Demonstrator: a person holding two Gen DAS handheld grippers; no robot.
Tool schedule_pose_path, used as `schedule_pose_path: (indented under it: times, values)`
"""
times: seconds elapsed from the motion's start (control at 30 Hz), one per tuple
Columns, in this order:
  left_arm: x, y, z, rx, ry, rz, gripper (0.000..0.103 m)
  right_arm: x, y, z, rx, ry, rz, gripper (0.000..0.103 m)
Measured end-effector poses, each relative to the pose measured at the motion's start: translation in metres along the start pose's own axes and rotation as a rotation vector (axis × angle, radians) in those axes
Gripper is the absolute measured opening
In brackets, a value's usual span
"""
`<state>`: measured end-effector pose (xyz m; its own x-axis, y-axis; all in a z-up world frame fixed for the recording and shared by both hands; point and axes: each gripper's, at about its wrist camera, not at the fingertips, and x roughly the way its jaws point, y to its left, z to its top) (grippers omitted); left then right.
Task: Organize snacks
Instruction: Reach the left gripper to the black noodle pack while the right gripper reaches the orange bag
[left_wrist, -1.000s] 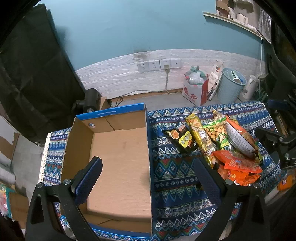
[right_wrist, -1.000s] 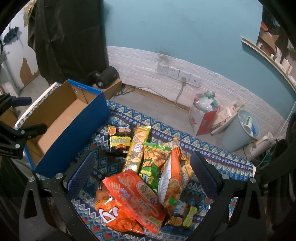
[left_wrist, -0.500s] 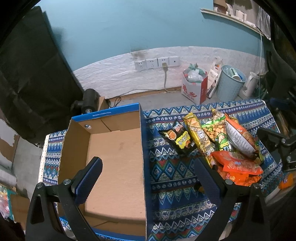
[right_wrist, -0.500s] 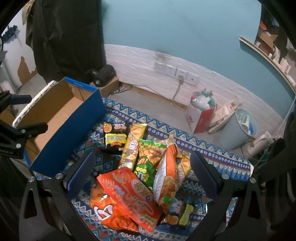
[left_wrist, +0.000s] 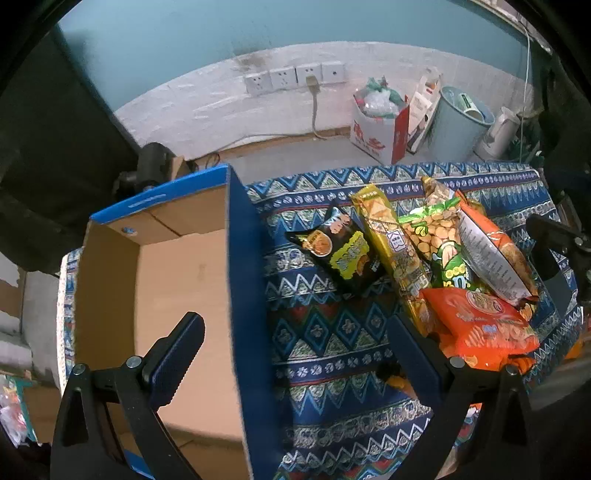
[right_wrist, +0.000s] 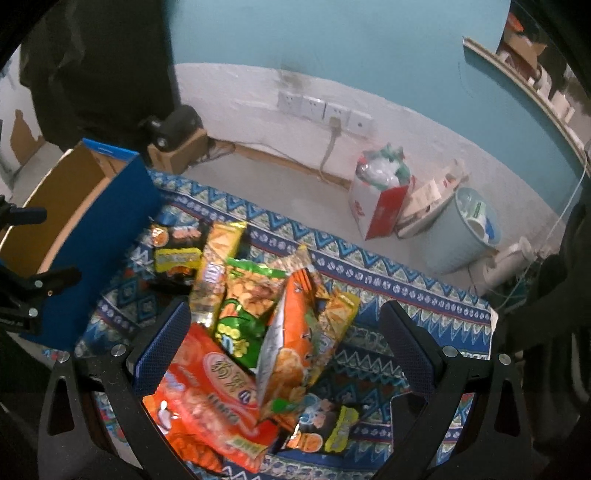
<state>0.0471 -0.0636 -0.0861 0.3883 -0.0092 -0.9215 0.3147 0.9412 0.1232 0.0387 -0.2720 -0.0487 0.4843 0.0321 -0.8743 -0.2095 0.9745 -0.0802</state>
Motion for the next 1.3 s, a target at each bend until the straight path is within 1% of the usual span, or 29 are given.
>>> schedule_pose_path:
  times: [0.17, 0.33, 0.43, 0.5, 0.6, 0.7, 0.73, 0.8, 0.9, 0.93, 0.97, 1.03, 1.07, 1.17, 1.3]
  values:
    - [0.016, -0.01, 0.007, 0.027, 0.032, 0.0, 0.101, 0.03, -0.012, 0.0, 0.041, 0.093, 0.032, 0.1]
    - [0.038, -0.016, 0.013, 0.032, 0.086, -0.016, 0.101, 0.061, -0.021, -0.009, 0.077, 0.223, 0.014, 0.1]
    - [0.048, -0.018, 0.016, 0.029, 0.109, -0.013, 0.101, 0.077, -0.025, -0.016, 0.099, 0.275, 0.026, 0.1]
    - [0.053, -0.02, 0.019, 0.025, 0.118, -0.016, 0.101, 0.083, -0.027, -0.019, 0.104, 0.292, 0.024, 0.099]
    - [0.063, -0.022, 0.025, 0.012, 0.136, -0.026, 0.101, 0.093, -0.031, -0.023, 0.122, 0.319, 0.044, 0.098]
    - [0.073, -0.026, 0.032, 0.007, 0.147, -0.02, 0.101, 0.102, -0.034, -0.027, 0.138, 0.343, 0.067, 0.086]
    - [0.075, -0.027, 0.034, 0.01, 0.148, -0.015, 0.101, 0.104, -0.035, -0.028, 0.142, 0.35, 0.074, 0.081]
    - [0.081, -0.029, 0.041, 0.033, 0.147, 0.0, 0.101, 0.11, -0.034, -0.031, 0.137, 0.364, 0.086, 0.077]
    - [0.087, -0.029, 0.05, 0.065, 0.15, 0.009, 0.101, 0.114, -0.035, -0.035, 0.13, 0.364, 0.115, 0.06]
    - [0.089, -0.029, 0.052, 0.073, 0.153, 0.004, 0.101, 0.114, -0.035, -0.035, 0.134, 0.359, 0.133, 0.049]
    - [0.092, -0.028, 0.055, 0.074, 0.159, 0.0, 0.101, 0.114, -0.035, -0.035, 0.136, 0.354, 0.144, 0.043]
    - [0.099, -0.025, 0.058, 0.055, 0.177, -0.01, 0.101, 0.112, -0.034, -0.033, 0.122, 0.346, 0.136, 0.043]
    - [0.101, -0.024, 0.059, 0.047, 0.18, 0.0, 0.101, 0.111, -0.034, -0.033, 0.118, 0.341, 0.132, 0.043]
    - [0.105, -0.029, 0.059, 0.048, 0.185, -0.018, 0.101, 0.108, -0.035, -0.031, 0.112, 0.32, 0.116, 0.043]
    - [0.109, -0.035, 0.058, 0.065, 0.174, 0.041, 0.101, 0.106, -0.038, -0.029, 0.128, 0.312, 0.125, 0.043]
